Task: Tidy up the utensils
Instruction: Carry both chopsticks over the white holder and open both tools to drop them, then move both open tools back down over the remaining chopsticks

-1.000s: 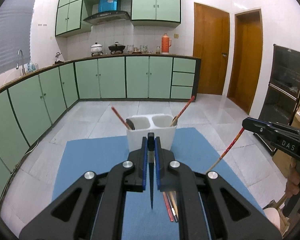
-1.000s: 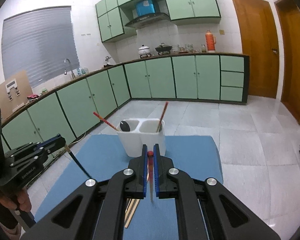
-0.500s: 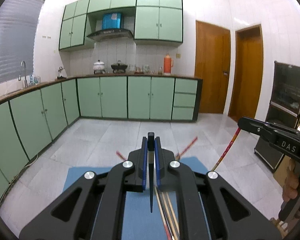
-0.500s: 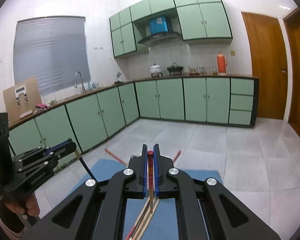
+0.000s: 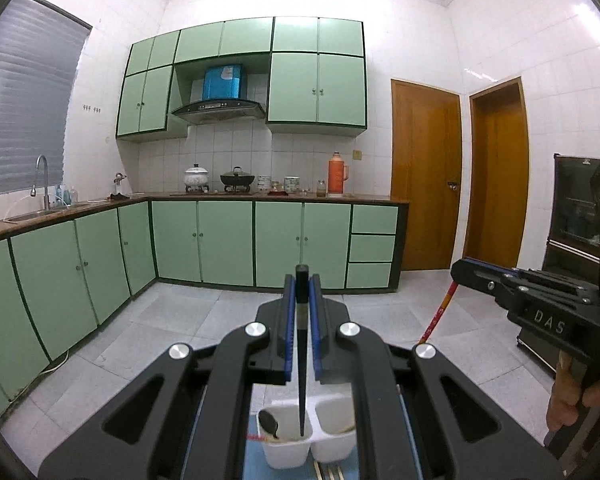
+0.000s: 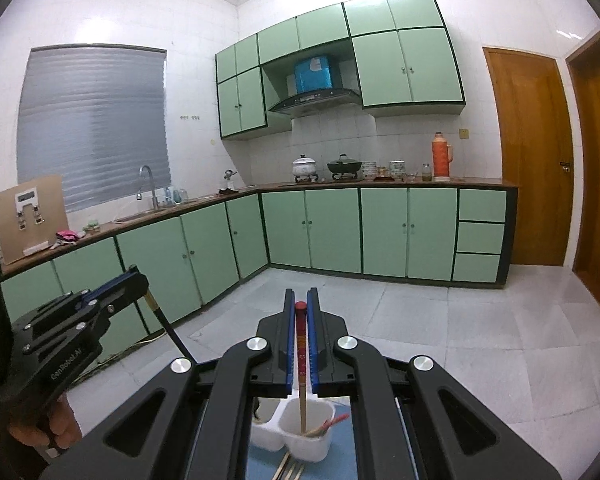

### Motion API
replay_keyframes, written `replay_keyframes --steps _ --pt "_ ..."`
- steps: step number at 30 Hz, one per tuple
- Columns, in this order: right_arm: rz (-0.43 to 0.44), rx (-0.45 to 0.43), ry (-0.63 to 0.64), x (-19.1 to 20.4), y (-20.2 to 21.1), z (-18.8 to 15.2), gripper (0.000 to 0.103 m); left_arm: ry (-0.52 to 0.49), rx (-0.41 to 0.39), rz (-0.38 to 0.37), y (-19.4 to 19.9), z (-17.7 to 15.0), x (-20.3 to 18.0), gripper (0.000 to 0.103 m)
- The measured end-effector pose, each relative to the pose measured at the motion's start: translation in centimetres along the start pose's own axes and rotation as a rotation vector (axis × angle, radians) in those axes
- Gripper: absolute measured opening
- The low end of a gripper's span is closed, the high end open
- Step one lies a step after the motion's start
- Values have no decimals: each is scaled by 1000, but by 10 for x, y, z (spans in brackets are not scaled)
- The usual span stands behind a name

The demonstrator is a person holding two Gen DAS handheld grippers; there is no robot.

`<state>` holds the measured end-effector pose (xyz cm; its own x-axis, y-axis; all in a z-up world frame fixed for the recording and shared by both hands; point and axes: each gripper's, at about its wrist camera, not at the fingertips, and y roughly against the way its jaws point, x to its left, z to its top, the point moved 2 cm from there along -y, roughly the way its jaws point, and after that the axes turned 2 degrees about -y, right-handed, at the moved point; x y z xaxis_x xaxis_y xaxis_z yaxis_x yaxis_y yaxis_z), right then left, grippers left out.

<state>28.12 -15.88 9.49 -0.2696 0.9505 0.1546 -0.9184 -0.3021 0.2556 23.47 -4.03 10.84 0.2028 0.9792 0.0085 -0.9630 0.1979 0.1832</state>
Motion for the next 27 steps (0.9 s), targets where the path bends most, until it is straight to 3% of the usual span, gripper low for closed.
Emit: replay_keyframes --steps 7,14,16,18,19,24,27 --pt "-12 65 -15 -9 -50 -22 6 -2 67 17 -51 -32 1 6" --pt "6 132 -26 -14 -74 -53 6 1 157 15 -86 -69 13 6" --pt "11 153 -36 -16 -77 -62 7 1 188 19 -91 -80 16 11" --pt "1 156 -49 -21 -75 -68 22 4 195 23 -90 -84 20 30" --pt "-9 150 -58 -24 -73 -69 24 9 189 28 -87 -85 22 39" --pt "-55 108 -71 -30 -47 -76 44 -1 153 37 -65 -82 26 47" --pt "-90 79 -55 -29 -24 -83 51 -10 125 45 -42 -82 26 53"
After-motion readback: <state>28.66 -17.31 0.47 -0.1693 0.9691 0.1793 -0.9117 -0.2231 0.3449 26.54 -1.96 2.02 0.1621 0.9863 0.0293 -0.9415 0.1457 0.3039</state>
